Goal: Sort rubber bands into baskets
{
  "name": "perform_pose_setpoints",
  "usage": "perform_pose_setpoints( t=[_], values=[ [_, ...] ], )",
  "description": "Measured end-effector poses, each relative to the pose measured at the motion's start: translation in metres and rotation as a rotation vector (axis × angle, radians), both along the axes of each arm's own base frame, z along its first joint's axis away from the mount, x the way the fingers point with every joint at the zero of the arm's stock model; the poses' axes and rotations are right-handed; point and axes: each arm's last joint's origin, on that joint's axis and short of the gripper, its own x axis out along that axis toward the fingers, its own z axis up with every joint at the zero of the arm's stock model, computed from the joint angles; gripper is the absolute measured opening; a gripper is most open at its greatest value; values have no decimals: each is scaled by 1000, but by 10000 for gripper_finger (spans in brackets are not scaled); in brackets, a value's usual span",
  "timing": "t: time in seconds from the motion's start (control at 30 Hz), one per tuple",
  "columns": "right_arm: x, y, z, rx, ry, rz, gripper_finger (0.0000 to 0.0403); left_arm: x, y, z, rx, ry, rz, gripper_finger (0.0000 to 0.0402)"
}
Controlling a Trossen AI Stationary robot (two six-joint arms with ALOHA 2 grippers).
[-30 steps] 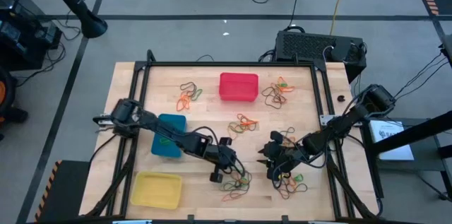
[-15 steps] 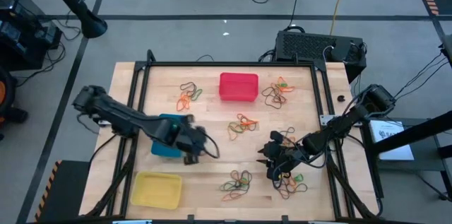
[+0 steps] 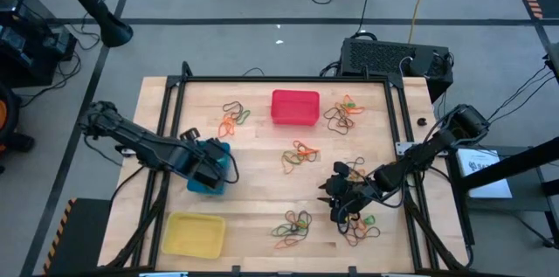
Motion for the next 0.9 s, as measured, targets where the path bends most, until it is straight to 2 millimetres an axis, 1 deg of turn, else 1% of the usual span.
perform_pose_setpoints(
  t=[0.13,0.27,0.4,0.6,0.73,0.9],
  values=[
    [0,0,0,10,-1,-8,160,-4,0,-13,-33,67,6,2],
    [0,0,0,14,-1,-10,160,-7,1,-29,-35,94,7,3],
    [0,0,0,18,-1,-13,160,-12,3,-41,-20,130,9,18],
    [0,0,0,30,0,-18,160,-13,4,-45,-14,144,8,48],
    [0,0,0,54,5,-23,160,-13,4,-45,-10,143,4,79],
    [0,2,0,58,23,27,160,-13,4,-45,-9,140,2,117]
  ],
)
